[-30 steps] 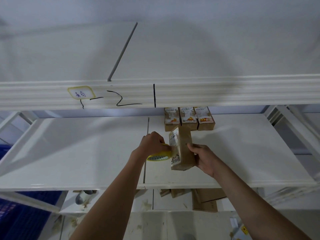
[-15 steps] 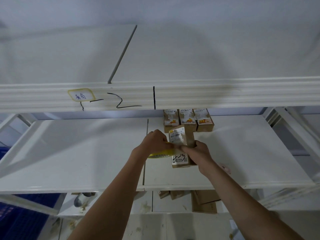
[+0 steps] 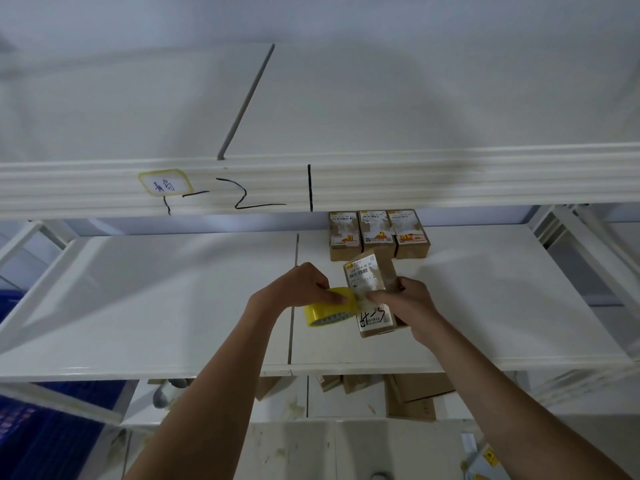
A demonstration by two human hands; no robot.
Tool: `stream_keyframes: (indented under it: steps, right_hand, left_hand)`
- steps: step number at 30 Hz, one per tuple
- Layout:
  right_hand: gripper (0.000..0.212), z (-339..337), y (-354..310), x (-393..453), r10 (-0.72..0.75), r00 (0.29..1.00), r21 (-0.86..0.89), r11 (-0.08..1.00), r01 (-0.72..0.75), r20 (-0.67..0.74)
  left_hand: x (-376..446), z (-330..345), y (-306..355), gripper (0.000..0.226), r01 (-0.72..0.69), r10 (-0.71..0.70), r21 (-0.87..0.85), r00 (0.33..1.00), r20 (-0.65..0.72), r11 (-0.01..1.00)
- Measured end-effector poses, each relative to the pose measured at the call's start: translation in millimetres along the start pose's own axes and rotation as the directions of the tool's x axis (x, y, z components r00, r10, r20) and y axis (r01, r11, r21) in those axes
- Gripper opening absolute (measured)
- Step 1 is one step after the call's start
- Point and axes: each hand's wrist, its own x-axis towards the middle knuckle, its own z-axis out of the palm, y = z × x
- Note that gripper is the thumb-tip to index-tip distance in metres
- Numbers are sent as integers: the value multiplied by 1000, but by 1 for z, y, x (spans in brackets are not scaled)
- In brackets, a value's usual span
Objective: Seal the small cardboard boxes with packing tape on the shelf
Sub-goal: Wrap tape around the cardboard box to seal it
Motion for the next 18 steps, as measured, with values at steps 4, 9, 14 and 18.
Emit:
stream_keyframes:
  steps: [4, 9, 14, 18]
  right_hand:
    - [32, -3, -2, -2, -6, 1000, -17, 1000, 6, 4]
    - [33, -11, -9, -3, -45, 999, -20, 999, 45, 16]
    - [32, -9, -8, -5, -23, 999, 55, 998, 21, 38]
    - [34, -9, -4, -6, -19, 997, 116, 993, 10, 78]
  left_hand:
    - [1, 1, -7, 42, 50, -47, 68, 998, -36, 996]
    - [2, 10, -25, 56, 177, -139, 189, 970, -199, 966]
    - [-1, 10, -23, 56, 199, -176, 126, 970, -168, 972]
    - [-2, 9, -24, 57, 200, -183, 99, 970, -160, 975]
